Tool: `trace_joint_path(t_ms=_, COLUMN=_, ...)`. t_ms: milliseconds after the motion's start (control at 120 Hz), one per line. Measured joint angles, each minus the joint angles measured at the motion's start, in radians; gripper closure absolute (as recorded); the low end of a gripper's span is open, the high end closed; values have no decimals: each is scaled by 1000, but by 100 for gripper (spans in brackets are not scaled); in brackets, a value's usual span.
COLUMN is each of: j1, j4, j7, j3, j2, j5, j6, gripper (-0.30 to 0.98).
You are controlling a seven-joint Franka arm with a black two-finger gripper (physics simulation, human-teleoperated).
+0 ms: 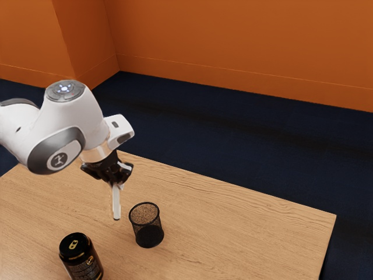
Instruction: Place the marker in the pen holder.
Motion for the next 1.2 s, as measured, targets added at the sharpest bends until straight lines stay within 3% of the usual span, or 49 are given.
trace_joint_path(t_ms=275, j1=0, j4=95, j7=-82, j3=-27, j2=143, j5=0, j6=21, gripper=77)
trace_joint_path(t_ms=633, j1=-1, j4=99, j7=-149, j3=-43, j2=203, j5=3, j6=77, gripper=77)
trace_joint_path(t_ms=825, j1=1, j4=138, j7=-167, j3=-43, j2=267, j5=45, j6=107, gripper=77)
trace_joint_path(t_ms=1200, j1=2, j4=132, j7=-192, j3=-41, j2=262, j5=61, j6=145, gripper=77)
